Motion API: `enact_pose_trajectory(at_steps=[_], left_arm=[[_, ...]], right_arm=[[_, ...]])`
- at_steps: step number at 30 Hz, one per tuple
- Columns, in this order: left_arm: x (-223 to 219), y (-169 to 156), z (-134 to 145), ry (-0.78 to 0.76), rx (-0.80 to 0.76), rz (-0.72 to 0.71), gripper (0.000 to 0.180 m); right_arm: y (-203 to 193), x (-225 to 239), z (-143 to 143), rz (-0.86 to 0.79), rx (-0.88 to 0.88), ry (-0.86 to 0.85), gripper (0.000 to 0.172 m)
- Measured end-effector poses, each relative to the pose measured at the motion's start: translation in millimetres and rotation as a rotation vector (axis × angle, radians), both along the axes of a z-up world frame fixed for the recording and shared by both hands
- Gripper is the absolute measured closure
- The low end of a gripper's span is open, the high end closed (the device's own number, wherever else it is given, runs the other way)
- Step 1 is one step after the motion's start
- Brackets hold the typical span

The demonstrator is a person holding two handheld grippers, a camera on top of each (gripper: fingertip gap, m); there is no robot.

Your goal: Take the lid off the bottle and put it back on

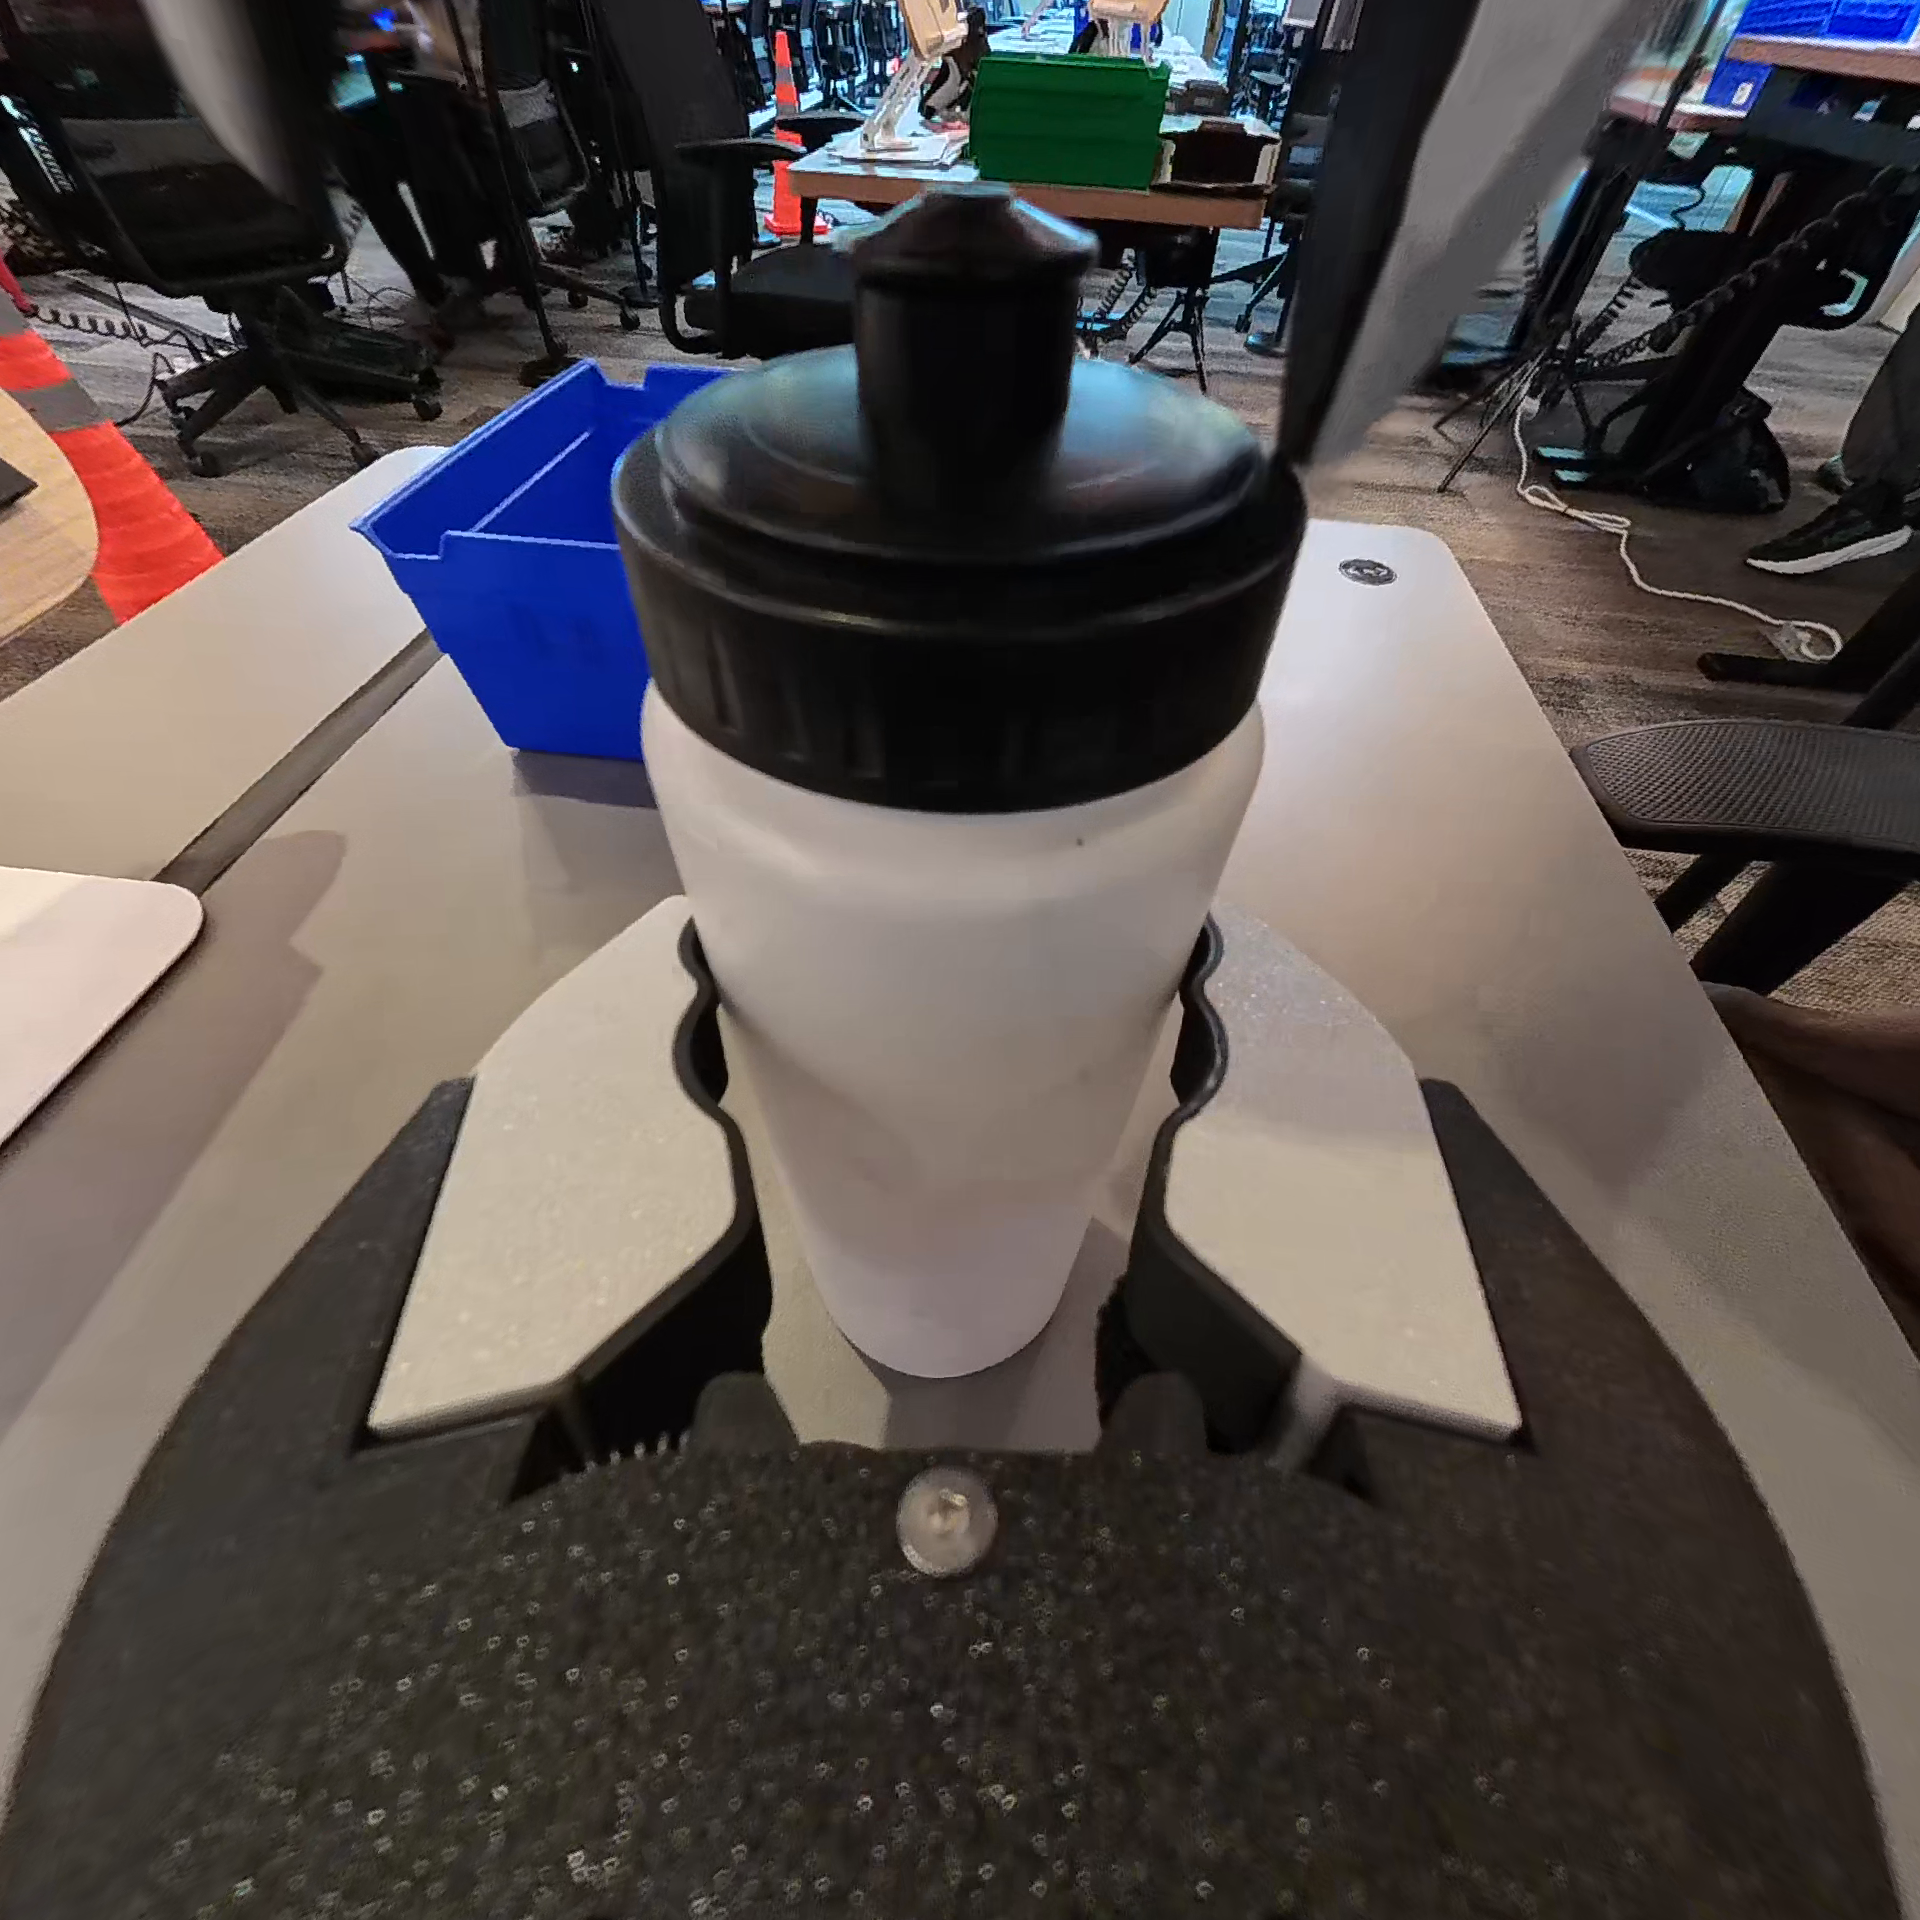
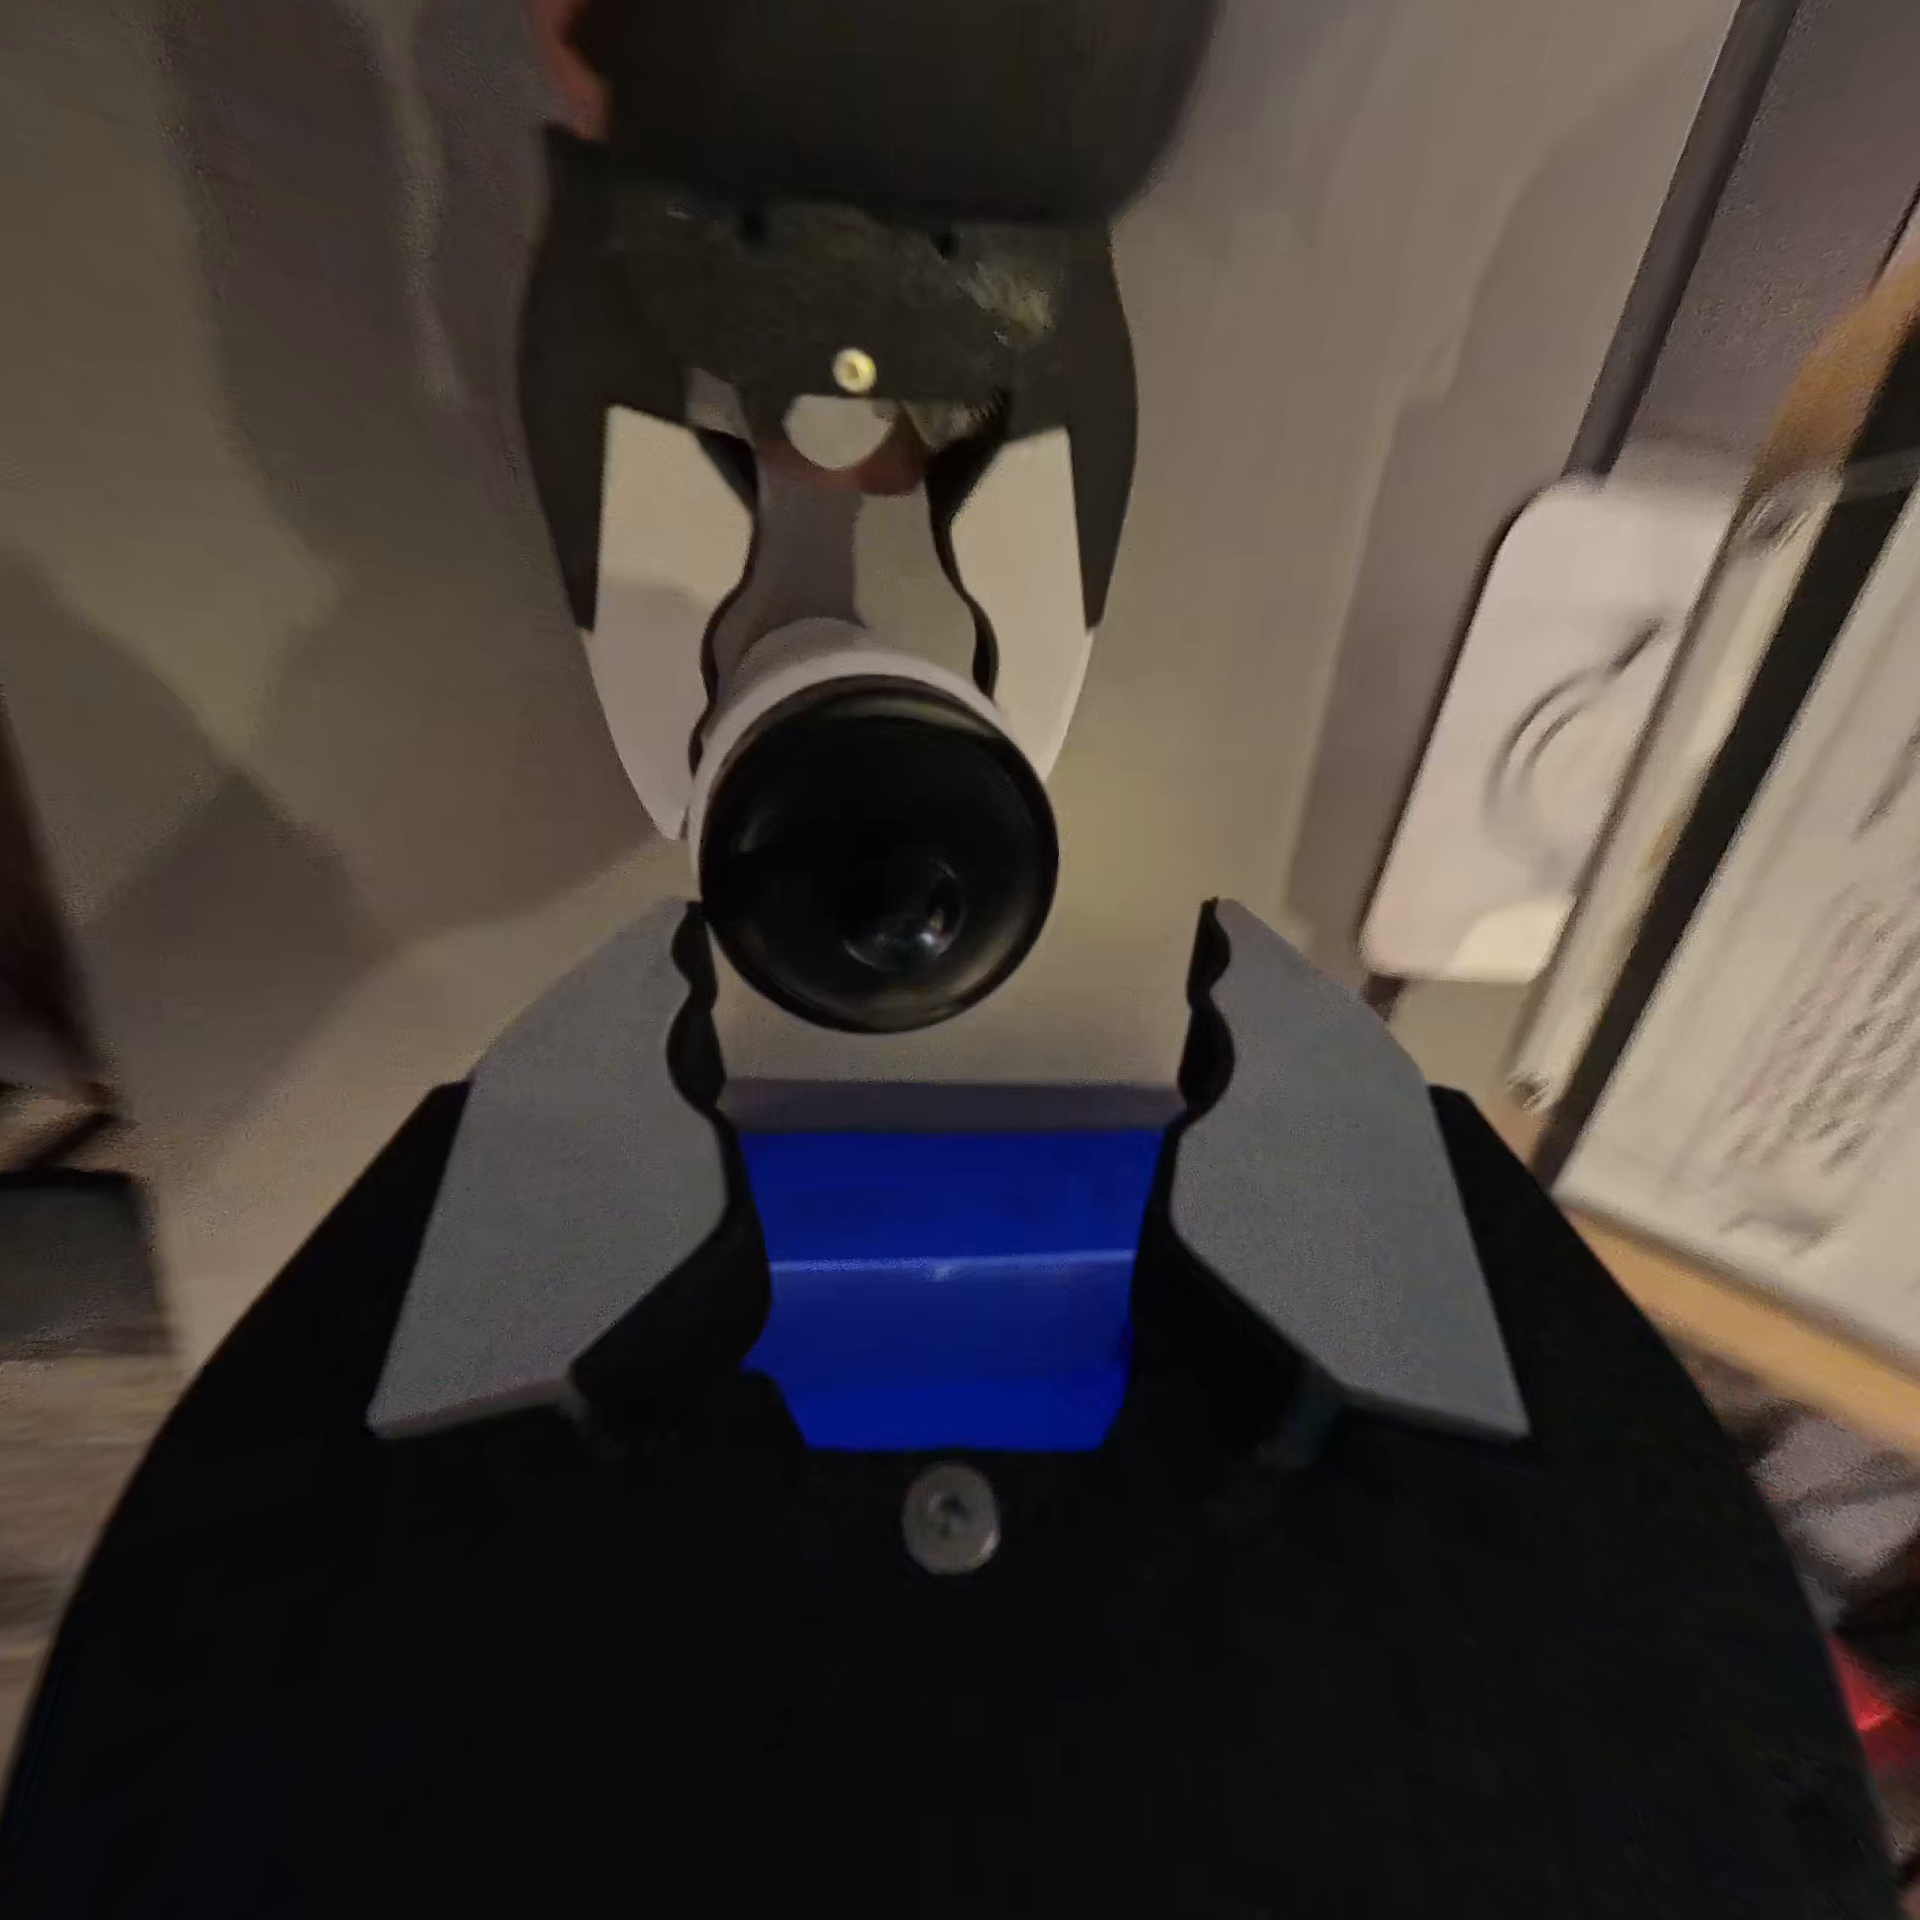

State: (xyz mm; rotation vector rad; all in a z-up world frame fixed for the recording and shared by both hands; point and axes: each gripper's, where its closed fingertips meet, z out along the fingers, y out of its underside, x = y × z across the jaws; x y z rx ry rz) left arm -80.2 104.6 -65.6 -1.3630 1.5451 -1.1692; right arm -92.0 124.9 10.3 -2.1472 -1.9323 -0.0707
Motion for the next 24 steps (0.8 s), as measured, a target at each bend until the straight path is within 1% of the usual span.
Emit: enact_pose_trajectory(at_steps=[1, 2, 3, 5, 6, 7, 8, 10, 12, 16, 19, 21, 22, 24], left_arm=[[0, 0, 0, 0.001, 0.0, -0.002, 0.096], [0, -1, 0, 0.001, 0.001, -0.004, 0.096], [0, -1, 0, 0.001, 0.002, -0.006, 0.096], [0, -2, 0, 0.001, 0.001, -0.009, 0.096], [0, -2, 0, 0.002, 0.001, -0.009, 0.096], [0, -2, 0, 0.003, 0.001, -0.01, 0.096], [0, -2, 0, 0.003, 0.002, -0.01, 0.096], [0, -2, -1, 0.004, 0.002, -0.011, 0.096], [0, -2, -1, 0.004, 0.003, -0.012, 0.096], [0, -2, -1, 0.003, -0.002, -0.011, 0.096], [0, -2, -1, 0.006, 0.0, -0.012, 0.096], [0, -2, -1, 0.007, 0.0, -0.012, 0.096], [0, -2, -1, 0.007, -0.001, -0.012, 0.096], [0, -1, -1, 0.009, -0.002, -0.008, 0.096]], right_arm=[[1, -1, 3, 0.097, 0.03, 0.02, 0.088], [0, -2, 5, 0.172, 0.039, 0.033, 0.095], [-4, -4, 7, 0.23, 0.015, 0.06, 0.104], [-17, -8, 8, 0.346, -0.082, 0.118, 0.111], [-20, -11, 8, 0.402, -0.103, 0.141, 0.117], [-19, -15, 9, 0.442, -0.095, 0.162, 0.118], [-17, -16, 7, 0.462, -0.089, 0.166, 0.116], [-12, -13, 0, 0.485, -0.092, 0.11, 0.112], [-14, -15, 0, 0.499, -0.12, 0.103, 0.114], [-20, -14, 4, 0.508, -0.147, 0.058, 0.102], [-12, -6, -5, 0.516, -0.12, -0.026, 0.098], [-10, -5, -11, 0.515, -0.134, -0.054, 0.098], [-13, -5, -13, 0.516, -0.166, -0.052, 0.104], [-12, -5, -14, 0.522, -0.171, -0.072, 0.103]])
